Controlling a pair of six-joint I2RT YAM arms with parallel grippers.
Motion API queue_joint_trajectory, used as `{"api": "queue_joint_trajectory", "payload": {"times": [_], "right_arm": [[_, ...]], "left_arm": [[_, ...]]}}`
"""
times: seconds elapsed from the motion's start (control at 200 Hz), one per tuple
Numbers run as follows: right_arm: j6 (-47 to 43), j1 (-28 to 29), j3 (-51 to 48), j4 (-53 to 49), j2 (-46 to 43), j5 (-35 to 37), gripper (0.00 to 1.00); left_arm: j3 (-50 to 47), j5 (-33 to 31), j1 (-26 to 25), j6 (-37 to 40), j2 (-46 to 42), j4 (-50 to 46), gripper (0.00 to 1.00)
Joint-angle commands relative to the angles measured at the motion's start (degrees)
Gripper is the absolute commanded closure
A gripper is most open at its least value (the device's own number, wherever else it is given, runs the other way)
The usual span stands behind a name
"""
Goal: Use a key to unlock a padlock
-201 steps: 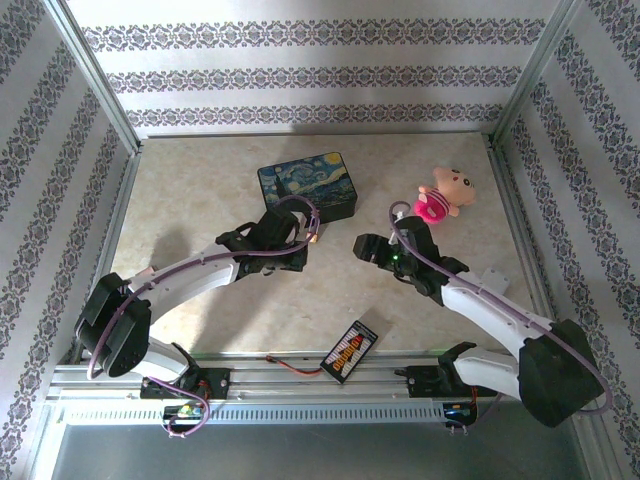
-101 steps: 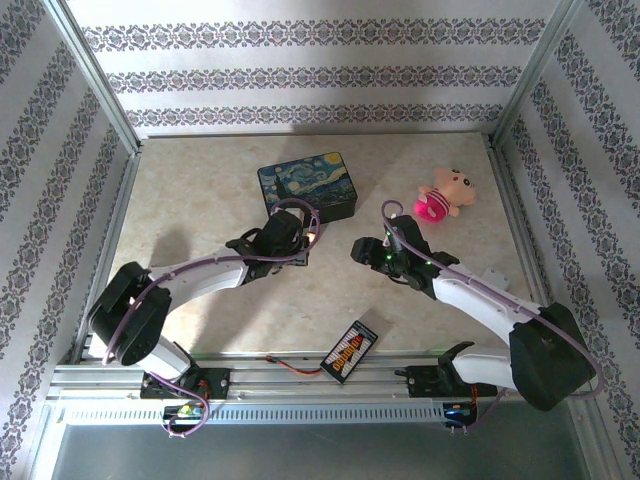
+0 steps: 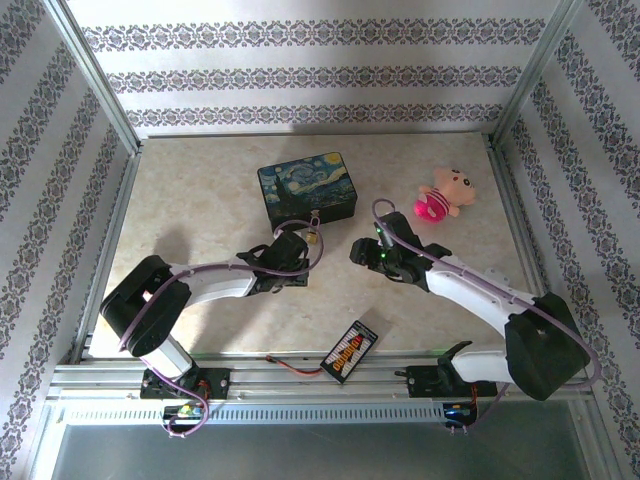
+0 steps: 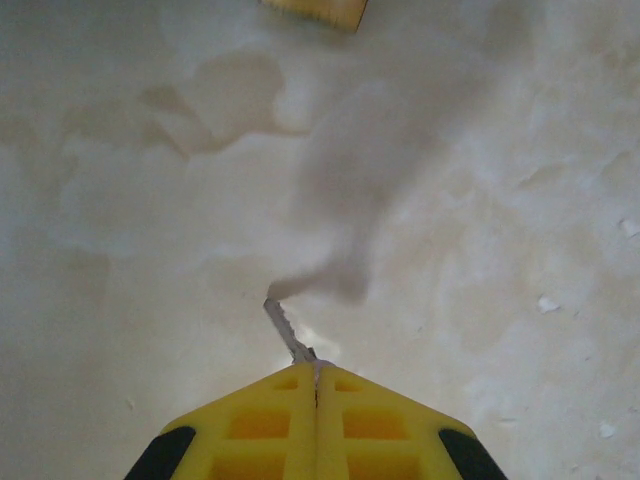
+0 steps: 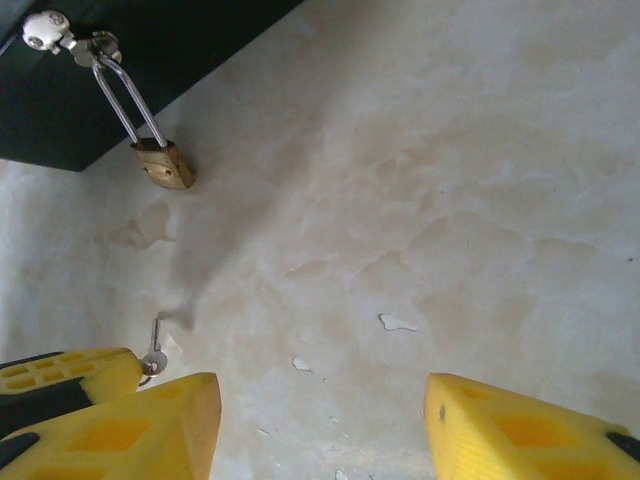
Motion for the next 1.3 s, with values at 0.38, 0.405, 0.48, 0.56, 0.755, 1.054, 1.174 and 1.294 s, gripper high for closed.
{"api": "queue_joint_trajectory", "payload": {"times": [0.38, 0.405, 0.48, 0.56, 0.755, 1.054, 1.174, 1.294], "right_arm": [[-2.5, 2.3, 2.3, -3.6, 2.2, 4.1, 0.46], [-2.7, 2.5, 2.3, -3.8, 2.2, 4.3, 0.46], [-3.3, 3.1, 2.6, -4.6, 2.2, 5.4, 0.47], [-4.3, 4.2, 3.3, -5.6, 2.4, 6.8, 0.48], [-8.9, 7.9, 5.8, -7.2, 3.6, 9.7, 0.5], [-20.0, 17.5, 16.8, -13.1, 13.8, 14.9, 0.61], [-24.3, 21.6, 23.0, -16.4, 20.7, 16.8, 0.64], [-25.9, 23.5, 27.0, -18.5, 26.2, 17.1, 0.68]], "left_arm": [[4.5, 6.9, -2.7, 5.3, 3.8, -4.7, 0.79], [4.4, 7.1, -2.7, 5.2, 3.8, -4.7, 0.77], [4.0, 7.3, -2.7, 4.8, 3.2, -4.6, 0.7], [3.5, 6.4, -2.7, 4.3, 1.7, -4.9, 0.65], [1.3, -1.1, -1.5, 0.7, -8.1, -8.2, 0.58], [-3.9, -4.9, 9.5, -6.4, -19.9, -13.1, 0.33], [-3.8, -6.0, 11.5, -6.3, -20.7, -15.3, 0.08], [-5.5, -6.3, 13.8, -8.2, -22.3, -15.5, 0.01]]}}
